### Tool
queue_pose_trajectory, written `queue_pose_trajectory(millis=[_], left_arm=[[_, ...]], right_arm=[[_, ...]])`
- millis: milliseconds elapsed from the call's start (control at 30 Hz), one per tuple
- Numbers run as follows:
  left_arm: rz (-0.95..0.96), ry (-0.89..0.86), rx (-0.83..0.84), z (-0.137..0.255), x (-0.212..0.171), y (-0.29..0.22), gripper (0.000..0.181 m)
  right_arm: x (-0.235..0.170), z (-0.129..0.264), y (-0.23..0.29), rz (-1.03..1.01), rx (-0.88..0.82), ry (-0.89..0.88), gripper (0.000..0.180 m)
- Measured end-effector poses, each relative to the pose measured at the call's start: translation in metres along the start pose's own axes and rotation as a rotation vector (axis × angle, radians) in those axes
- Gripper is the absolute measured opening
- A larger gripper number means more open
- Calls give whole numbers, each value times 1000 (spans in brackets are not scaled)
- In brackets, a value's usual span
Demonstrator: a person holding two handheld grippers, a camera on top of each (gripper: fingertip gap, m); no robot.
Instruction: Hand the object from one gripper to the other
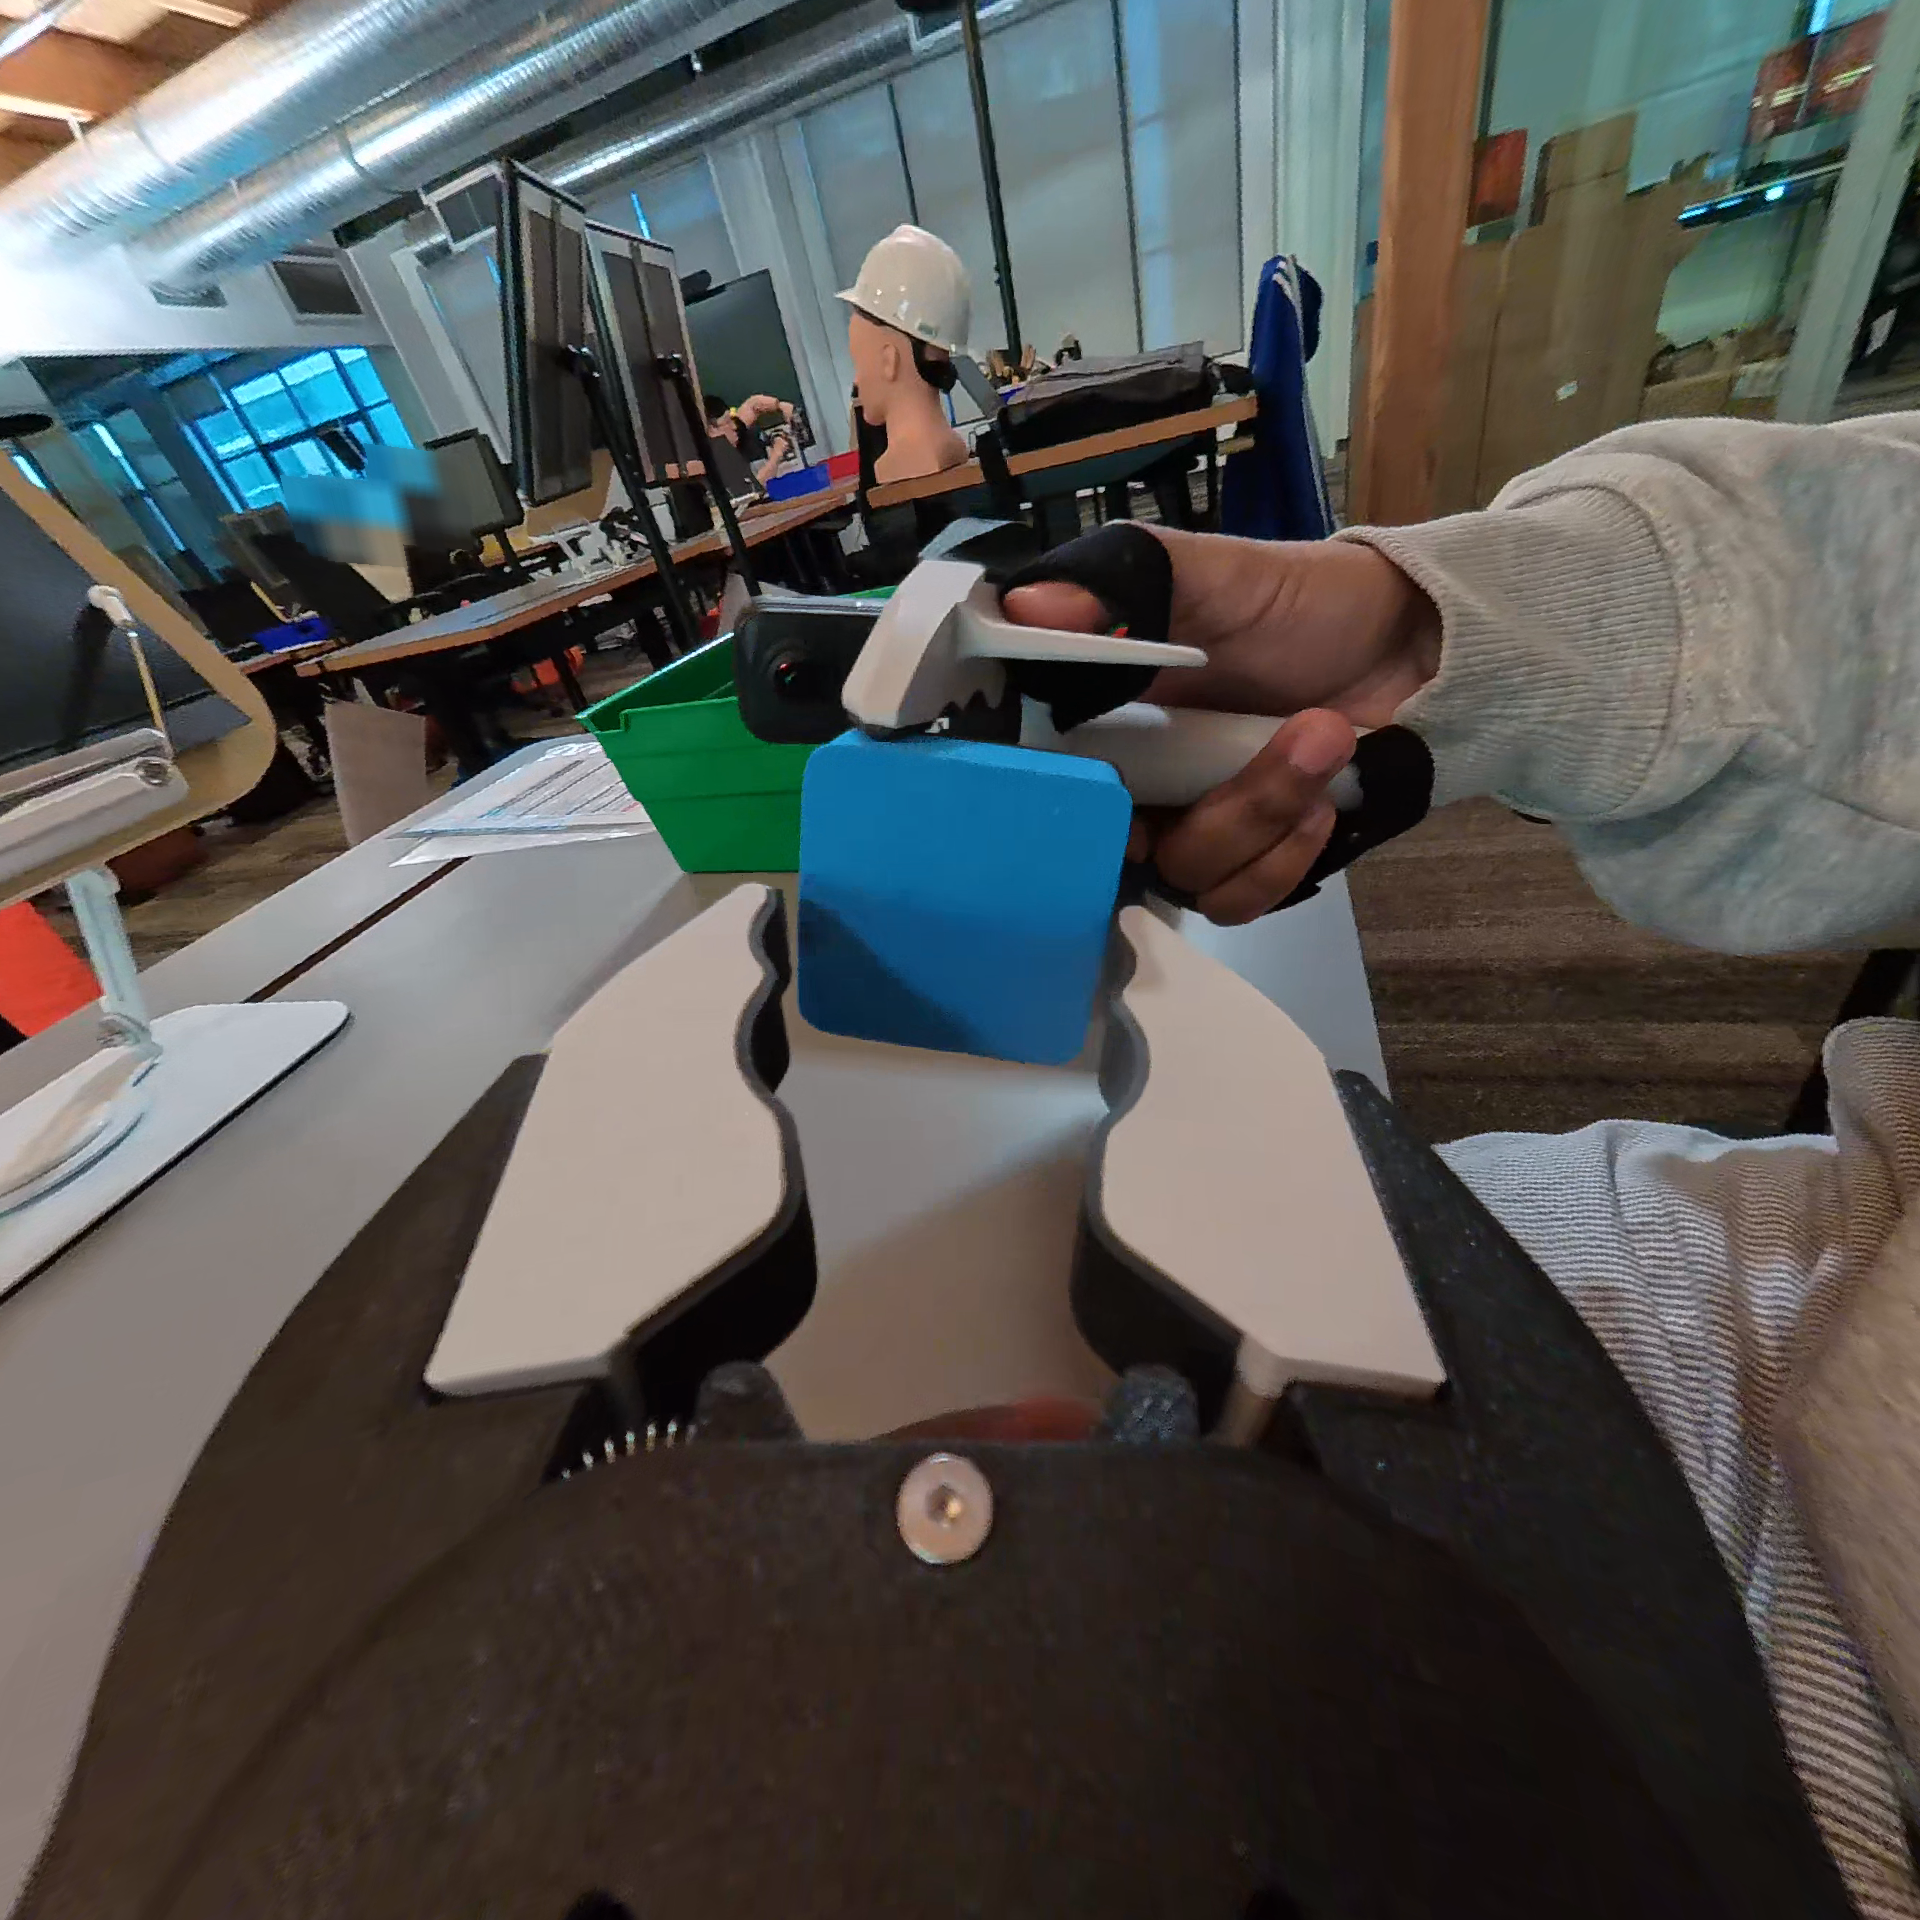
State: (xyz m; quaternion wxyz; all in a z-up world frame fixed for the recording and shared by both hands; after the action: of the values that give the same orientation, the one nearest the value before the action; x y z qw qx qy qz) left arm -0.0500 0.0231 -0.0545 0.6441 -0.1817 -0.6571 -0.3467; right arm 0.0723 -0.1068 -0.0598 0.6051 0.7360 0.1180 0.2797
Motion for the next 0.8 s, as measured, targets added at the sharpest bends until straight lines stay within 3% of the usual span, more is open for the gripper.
queue_pose_trajectory(millis=[233, 400, 633, 800], left_arm=[[32, -4, -18, 1, 1, 2, 56], [164, -15, -20, 3, -1, 11, 55], [625, -96, -185, 6, -12, 33, 55], [1134, -228, -490, 6, -32, 48, 55]], right_arm=[[2, 0, 0, 87, -8, -42, 56], [9, 9, 16, 303, -8, -210, 73], [3, 6, 35, 768, -200, -174, 65], [-12, -7, 43, 1373, -468, -87, 78]])
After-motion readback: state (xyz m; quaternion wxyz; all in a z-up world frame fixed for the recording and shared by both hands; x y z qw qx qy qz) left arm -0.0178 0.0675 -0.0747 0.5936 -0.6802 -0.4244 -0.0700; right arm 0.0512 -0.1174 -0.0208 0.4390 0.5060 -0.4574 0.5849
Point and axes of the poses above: each gripper's, where its closed fingertips meet, z back along the fingers, x out of its top, y = z × x across the jaws, the point moved 10 cm from there along z, back along the fingers, and after that the axes turned 3 degrees about y, right-handed, at the moved point
